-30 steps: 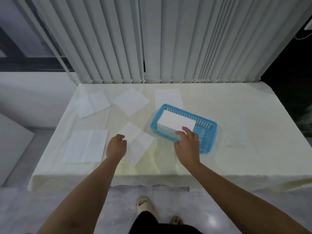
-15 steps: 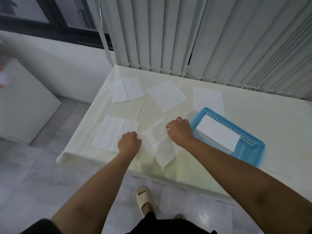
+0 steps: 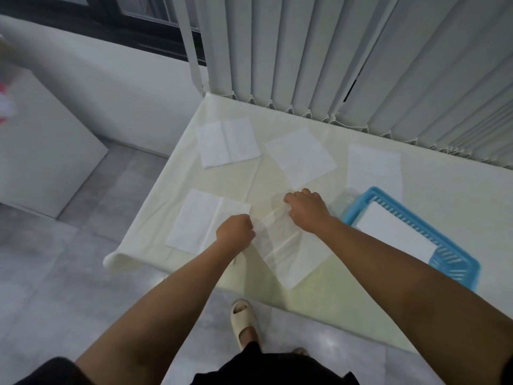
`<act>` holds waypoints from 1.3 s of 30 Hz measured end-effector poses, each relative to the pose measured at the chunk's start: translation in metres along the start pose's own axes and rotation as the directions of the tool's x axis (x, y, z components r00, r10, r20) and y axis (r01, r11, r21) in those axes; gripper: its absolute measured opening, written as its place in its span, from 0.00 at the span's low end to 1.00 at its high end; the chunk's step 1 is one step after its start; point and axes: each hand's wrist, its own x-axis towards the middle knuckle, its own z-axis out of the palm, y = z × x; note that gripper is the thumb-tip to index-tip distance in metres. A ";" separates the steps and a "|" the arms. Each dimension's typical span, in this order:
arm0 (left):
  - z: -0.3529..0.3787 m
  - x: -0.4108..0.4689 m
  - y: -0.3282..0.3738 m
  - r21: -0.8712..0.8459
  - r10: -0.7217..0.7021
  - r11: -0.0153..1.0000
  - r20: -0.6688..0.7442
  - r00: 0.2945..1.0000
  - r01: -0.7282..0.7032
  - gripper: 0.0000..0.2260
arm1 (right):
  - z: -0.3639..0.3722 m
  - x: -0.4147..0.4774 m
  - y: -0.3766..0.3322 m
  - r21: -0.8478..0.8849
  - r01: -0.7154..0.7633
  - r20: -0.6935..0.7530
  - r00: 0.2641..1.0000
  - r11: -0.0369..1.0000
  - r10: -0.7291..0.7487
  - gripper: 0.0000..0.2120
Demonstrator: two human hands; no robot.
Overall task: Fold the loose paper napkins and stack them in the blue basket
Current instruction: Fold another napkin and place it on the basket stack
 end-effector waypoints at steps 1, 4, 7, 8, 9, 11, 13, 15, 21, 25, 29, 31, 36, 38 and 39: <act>-0.002 0.000 0.000 -0.005 0.008 1.000 -0.006 1.000 -0.008 0.08 | -0.001 0.001 0.001 0.021 0.010 0.004 1.000 1.000 -0.010 0.12; -0.007 -0.001 -0.004 0.013 0.079 0.997 -0.059 0.995 -0.078 0.07 | -0.007 0.002 0.001 0.014 0.047 -0.021 0.999 0.999 -0.046 0.06; -0.010 -0.004 -0.008 0.062 0.195 0.980 -0.111 0.975 -0.189 0.05 | -0.009 0.000 0.000 0.039 0.072 -0.022 0.997 0.997 -0.071 0.08; -0.012 -0.005 -0.009 0.089 0.237 0.970 -0.130 0.963 -0.227 0.05 | -0.009 -0.001 -0.001 0.055 0.077 -0.023 0.997 0.995 -0.076 0.11; -0.013 -0.007 -0.010 0.115 0.276 0.959 -0.153 0.949 -0.260 0.05 | -0.010 -0.003 -0.001 0.068 0.079 -0.024 0.997 0.995 -0.078 0.14; -0.016 -0.010 -0.012 0.157 0.325 0.942 -0.203 0.924 -0.297 0.04 | -0.014 -0.005 -0.001 0.059 0.084 -0.025 0.996 0.995 -0.083 0.16; -0.019 -0.014 -0.013 0.187 0.343 0.935 -0.251 0.905 -0.303 0.04 | -0.018 -0.008 0.002 -0.007 0.097 -0.041 0.994 0.995 -0.098 0.13; -0.022 -0.018 -0.013 0.192 0.349 0.934 -0.307 0.885 -0.302 0.05 | -0.023 -0.013 0.004 -0.045 0.107 -0.084 0.990 0.993 -0.110 0.12; -0.014 -0.041 -0.007 0.104 0.379 0.925 -0.203 0.903 -0.365 0.05 | -0.032 -0.046 0.007 -0.113 0.163 -0.120 0.977 0.980 -0.177 0.13; -0.005 -0.053 -0.006 0.087 0.388 0.919 -0.037 0.921 -0.384 0.05 | -0.024 -0.080 0.009 -0.189 0.211 -0.046 0.974 0.959 -0.224 0.13; 0.001 -0.060 -0.002 0.127 0.409 0.901 0.063 0.910 -0.414 0.08 | -0.010 -0.101 0.010 -0.227 0.206 0.010 0.978 0.952 -0.210 0.13; 0.002 -0.062 0.002 0.142 0.382 0.910 0.085 0.920 -0.390 0.11 | -0.003 -0.109 0.010 -0.242 0.204 0.048 0.979 0.949 -0.198 0.14; 0.009 -0.058 0.005 0.069 0.275 0.959 0.024 0.961 -0.276 0.09 | 0.012 -0.125 0.009 -0.289 0.223 0.091 0.974 0.931 -0.206 0.15; 0.012 -0.054 0.005 0.077 0.249 0.967 -0.064 0.966 -0.244 0.10 | 0.010 -0.127 0.008 -0.285 0.216 0.094 0.976 0.934 -0.197 0.14; 0.014 -0.051 0.004 0.084 0.242 0.969 -0.097 0.965 -0.234 0.11 | 0.010 -0.128 0.008 -0.280 0.211 0.090 0.977 0.937 -0.193 0.14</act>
